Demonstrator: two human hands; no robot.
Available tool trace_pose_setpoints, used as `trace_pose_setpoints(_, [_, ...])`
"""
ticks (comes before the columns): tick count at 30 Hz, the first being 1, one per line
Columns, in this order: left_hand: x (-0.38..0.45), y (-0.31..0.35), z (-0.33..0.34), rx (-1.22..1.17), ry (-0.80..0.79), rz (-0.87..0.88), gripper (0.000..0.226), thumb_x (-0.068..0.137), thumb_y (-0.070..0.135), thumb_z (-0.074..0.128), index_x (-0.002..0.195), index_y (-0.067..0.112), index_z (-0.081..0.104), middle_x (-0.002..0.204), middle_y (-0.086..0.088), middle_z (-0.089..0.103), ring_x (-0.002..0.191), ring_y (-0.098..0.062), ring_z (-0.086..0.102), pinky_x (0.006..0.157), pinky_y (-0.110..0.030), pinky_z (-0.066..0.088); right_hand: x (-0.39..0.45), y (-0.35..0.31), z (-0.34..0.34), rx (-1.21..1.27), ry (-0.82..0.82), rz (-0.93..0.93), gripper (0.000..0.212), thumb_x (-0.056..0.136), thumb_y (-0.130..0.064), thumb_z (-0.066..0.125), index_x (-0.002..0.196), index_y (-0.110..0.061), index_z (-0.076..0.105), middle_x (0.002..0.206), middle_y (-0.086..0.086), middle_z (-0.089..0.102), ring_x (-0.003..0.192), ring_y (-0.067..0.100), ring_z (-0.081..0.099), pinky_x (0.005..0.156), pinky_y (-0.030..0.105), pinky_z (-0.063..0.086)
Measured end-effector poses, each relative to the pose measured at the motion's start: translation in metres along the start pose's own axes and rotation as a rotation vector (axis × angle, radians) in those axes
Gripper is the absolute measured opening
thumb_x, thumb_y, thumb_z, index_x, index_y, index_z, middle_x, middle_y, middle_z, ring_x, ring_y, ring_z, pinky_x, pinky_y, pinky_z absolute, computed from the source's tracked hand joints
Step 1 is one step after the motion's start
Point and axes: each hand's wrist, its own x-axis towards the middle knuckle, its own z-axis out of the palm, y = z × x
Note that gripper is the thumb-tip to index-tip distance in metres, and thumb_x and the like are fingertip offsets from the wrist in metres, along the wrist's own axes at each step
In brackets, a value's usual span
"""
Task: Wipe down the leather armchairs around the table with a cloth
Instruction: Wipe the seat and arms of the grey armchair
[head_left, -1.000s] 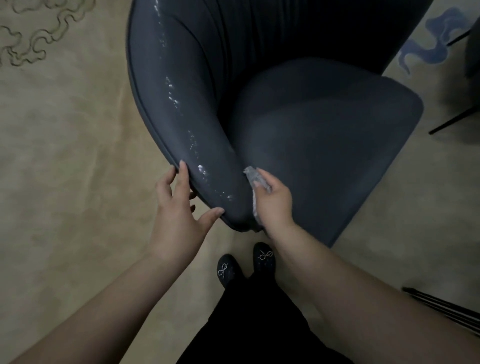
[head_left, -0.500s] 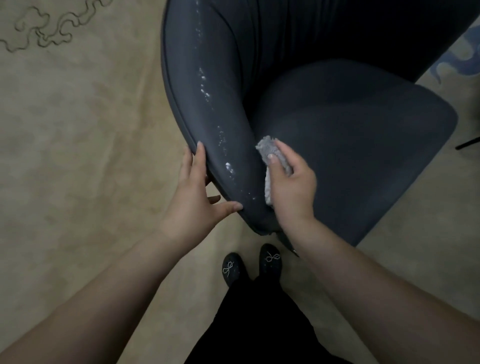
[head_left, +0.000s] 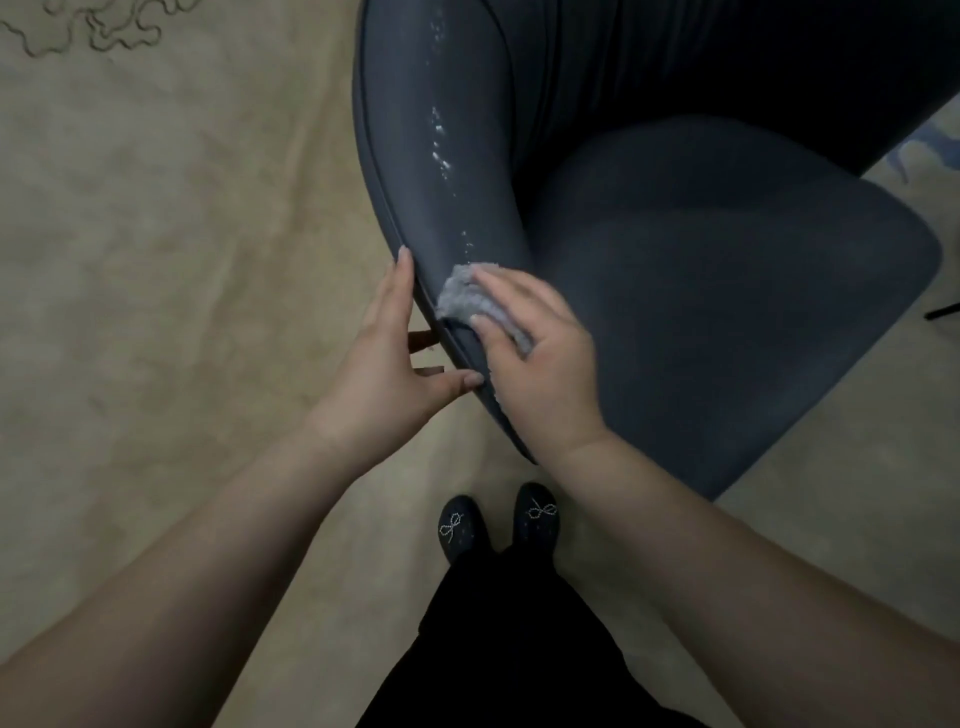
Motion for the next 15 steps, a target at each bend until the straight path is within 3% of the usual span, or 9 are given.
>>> trace_pose_setpoints(2, [0.000, 0.000, 0.001, 0.005, 0.007, 0.006, 0.121, 0.071, 0.019, 0.085, 0.154, 0.034, -0.002, 0.159, 0.018, 0.010, 0.138, -0.017, 0.038, 0.091, -0.029, 0.055, 0.010, 0.004, 0.004, -0.005, 0.002, 0.012, 0.035, 0.086, -0.005, 0.060, 0.120, -0.012, 0.064, 0.118, -0.005, 0.058, 0.113, 0.006, 0.054, 0.101, 0.015, 0.039])
trace_pose_setpoints(4, [0.001, 0.001, 0.001, -0.006, 0.009, 0.008, 0.122, 0.071, 0.019, 0.085, 0.153, 0.036, -0.003, 0.159, 0.019, 0.010, 0.133, -0.016, 0.044, 0.083, -0.020, 0.055, 0.037, 0.010, -0.004, 0.055, 0.082, 0.196, 0.035, 0.086, -0.001, 0.060, 0.120, -0.010, 0.065, 0.118, -0.002, 0.059, 0.112, 0.008, 0.055, 0.098, 0.010, 0.036])
trace_pose_setpoints(6, [0.002, 0.002, 0.000, 0.002, -0.002, -0.004, 0.123, 0.071, 0.023, 0.085, 0.153, 0.036, -0.006, 0.159, 0.020, 0.007, 0.137, -0.016, 0.040, 0.094, -0.025, 0.052, 0.047, 0.013, -0.015, 0.066, 0.108, 0.268, 0.034, 0.087, -0.002, 0.059, 0.120, -0.010, 0.065, 0.120, -0.001, 0.059, 0.113, 0.007, 0.055, 0.096, 0.007, 0.036])
trace_pose_setpoints(9, [0.006, 0.002, 0.000, 0.006, -0.022, -0.004, 0.127, 0.070, 0.027, 0.085, 0.152, 0.036, -0.011, 0.161, 0.019, 0.004, 0.143, -0.018, 0.031, 0.112, -0.042, 0.037, 0.022, 0.004, -0.013, 0.071, 0.001, 0.071, 0.034, 0.087, -0.003, 0.059, 0.120, -0.009, 0.064, 0.123, 0.002, 0.059, 0.114, 0.007, 0.055, 0.100, 0.015, 0.039])
trace_pose_setpoints(12, [0.006, 0.000, 0.002, 0.013, -0.029, -0.010, 0.128, 0.069, 0.027, 0.086, 0.151, 0.037, -0.012, 0.161, 0.016, 0.005, 0.143, -0.017, 0.032, 0.113, -0.042, 0.035, 0.003, 0.006, -0.009, -0.040, -0.141, -0.152, 0.034, 0.087, 0.002, 0.058, 0.119, -0.004, 0.064, 0.125, 0.006, 0.059, 0.119, 0.017, 0.054, 0.105, 0.030, 0.040])
trace_pose_setpoints(15, [0.006, 0.001, -0.001, 0.026, -0.050, -0.012, 0.131, 0.068, 0.026, 0.086, 0.150, 0.039, -0.015, 0.160, 0.021, 0.000, 0.139, -0.015, 0.038, 0.108, -0.036, 0.042, 0.012, 0.013, -0.019, -0.037, -0.076, -0.066, 0.033, 0.086, 0.007, 0.058, 0.116, -0.002, 0.065, 0.123, 0.009, 0.061, 0.117, 0.014, 0.054, 0.105, 0.023, 0.039])
